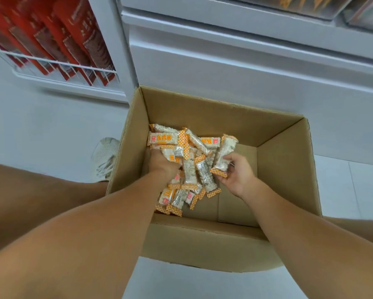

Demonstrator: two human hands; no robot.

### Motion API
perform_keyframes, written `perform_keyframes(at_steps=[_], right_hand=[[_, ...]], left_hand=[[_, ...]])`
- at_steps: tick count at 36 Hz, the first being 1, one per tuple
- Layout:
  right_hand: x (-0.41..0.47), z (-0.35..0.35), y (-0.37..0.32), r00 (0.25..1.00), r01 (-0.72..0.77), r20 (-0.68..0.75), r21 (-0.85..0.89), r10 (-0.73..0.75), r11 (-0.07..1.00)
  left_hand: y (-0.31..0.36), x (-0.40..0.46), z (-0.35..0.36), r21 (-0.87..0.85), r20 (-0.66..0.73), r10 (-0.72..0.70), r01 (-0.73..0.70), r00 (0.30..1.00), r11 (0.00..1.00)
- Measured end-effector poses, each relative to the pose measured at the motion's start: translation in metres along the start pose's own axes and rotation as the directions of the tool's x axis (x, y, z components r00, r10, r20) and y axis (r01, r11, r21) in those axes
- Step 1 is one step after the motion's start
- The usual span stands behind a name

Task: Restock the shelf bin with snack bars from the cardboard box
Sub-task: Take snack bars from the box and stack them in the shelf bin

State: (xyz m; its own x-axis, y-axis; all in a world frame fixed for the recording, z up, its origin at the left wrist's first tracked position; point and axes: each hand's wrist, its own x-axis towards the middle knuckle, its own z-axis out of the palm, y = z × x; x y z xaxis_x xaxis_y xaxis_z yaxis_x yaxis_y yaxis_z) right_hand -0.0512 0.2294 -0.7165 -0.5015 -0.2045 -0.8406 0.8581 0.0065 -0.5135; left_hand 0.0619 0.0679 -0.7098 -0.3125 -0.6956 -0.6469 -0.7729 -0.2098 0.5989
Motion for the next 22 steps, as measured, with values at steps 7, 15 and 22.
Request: perform_keyframes(at_steps=[7, 15, 22], right_hand=[[-0.015, 0.018, -0.005, 0.966, 0.192, 0.236, -0.387, -0.105, 0.902], [-0.023, 0.050, -0.005, 0.905, 0.414, 0.408, -0.790, -0.116, 0.452], [-0.005, 0.051, 0.019, 0.974, 0.178, 0.167, -0.982, -0.152, 0.068]], left_hand=[[0.019, -0.017, -0.004, -0.449, 0.340, -0.097, 0.252, 0.935, 0.857], [0.030, -0.022, -0.001, -0.328, 0.208, -0.090, 0.156, 0.974, 0.931], [0.008, -0.010, -0.013, -0.227, 0.086, -0.182, 0.197, 0.980, 0.954]])
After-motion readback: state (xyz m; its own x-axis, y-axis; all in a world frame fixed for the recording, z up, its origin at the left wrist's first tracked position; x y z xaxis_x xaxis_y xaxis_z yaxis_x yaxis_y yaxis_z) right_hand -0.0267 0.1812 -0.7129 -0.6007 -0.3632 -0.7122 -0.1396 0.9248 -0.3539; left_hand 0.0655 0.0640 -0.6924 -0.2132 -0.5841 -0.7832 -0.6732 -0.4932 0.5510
